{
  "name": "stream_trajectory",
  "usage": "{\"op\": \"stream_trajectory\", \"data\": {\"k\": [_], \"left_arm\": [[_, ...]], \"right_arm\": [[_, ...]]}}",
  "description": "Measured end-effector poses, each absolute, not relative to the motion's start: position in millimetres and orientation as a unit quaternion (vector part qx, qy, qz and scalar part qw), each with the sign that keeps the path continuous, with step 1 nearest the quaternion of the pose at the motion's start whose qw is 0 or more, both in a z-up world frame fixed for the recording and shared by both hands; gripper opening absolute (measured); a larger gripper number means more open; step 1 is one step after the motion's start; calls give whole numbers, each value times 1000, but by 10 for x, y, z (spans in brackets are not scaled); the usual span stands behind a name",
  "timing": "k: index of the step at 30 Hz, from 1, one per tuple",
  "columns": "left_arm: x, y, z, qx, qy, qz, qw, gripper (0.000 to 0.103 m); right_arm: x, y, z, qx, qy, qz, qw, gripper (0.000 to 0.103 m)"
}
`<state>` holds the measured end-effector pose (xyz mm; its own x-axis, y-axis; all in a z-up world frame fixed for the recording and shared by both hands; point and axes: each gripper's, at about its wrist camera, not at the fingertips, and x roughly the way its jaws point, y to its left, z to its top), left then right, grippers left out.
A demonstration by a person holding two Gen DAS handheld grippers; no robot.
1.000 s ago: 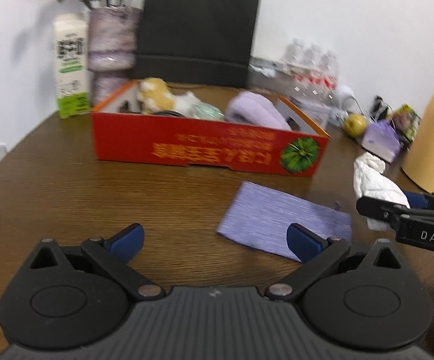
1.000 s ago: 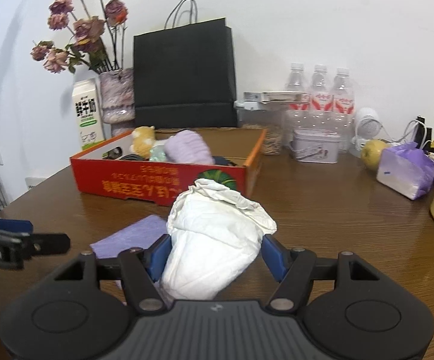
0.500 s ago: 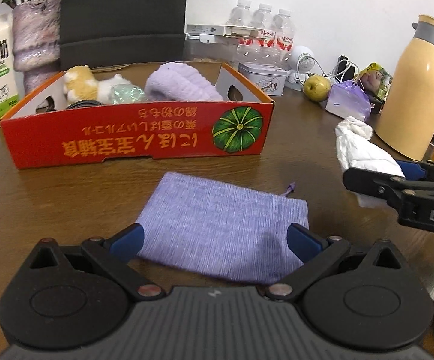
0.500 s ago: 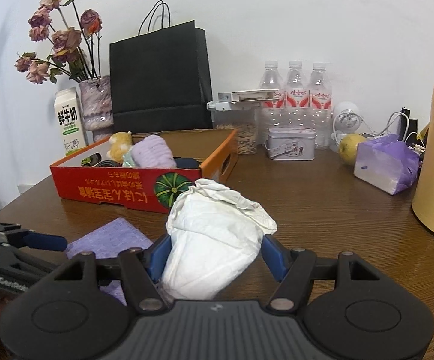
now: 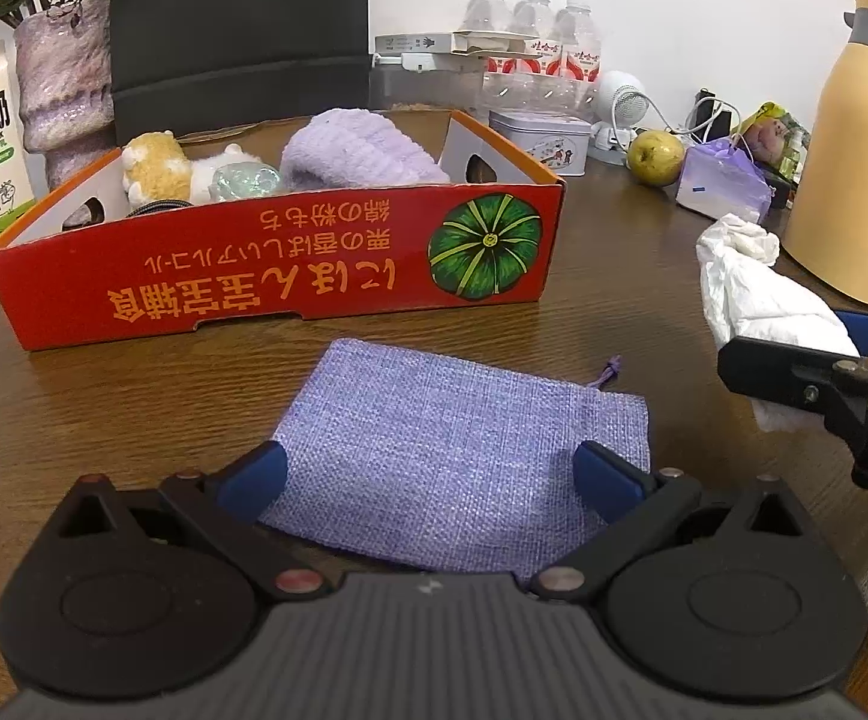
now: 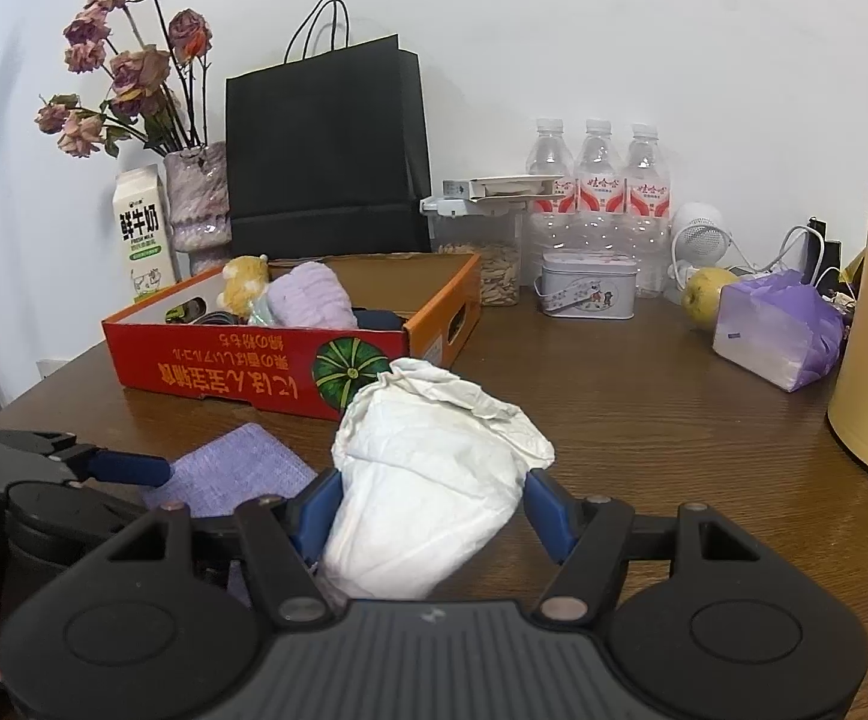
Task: Organize objects
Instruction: 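Grasp the purple fabric pouch with the left tool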
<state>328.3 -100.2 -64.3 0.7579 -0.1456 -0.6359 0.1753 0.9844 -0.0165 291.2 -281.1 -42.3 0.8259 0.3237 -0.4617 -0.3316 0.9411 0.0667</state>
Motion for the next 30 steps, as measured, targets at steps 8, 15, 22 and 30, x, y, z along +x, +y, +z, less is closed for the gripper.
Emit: {"op": "stream_trajectory", "data": {"k": [8, 15, 22, 30], "left_arm": [[3059, -1039, -585, 21, 313, -102, 944, 7], [2942, -963, -524, 7, 303, -98, 948, 25], [2939, -812, -409, -6, 290, -81, 954, 103], [3247, -793, -531, 11, 354, -97, 930, 103]], "right_arm": [[2870, -2807, -401, -9, 232, 176, 957, 65], [2801, -2817, -351, -7, 220, 184, 958, 66], [2740, -2854, -297, -4, 212, 190, 959, 69], [2734, -2869, -312, -7, 217, 194, 957, 69]]}}
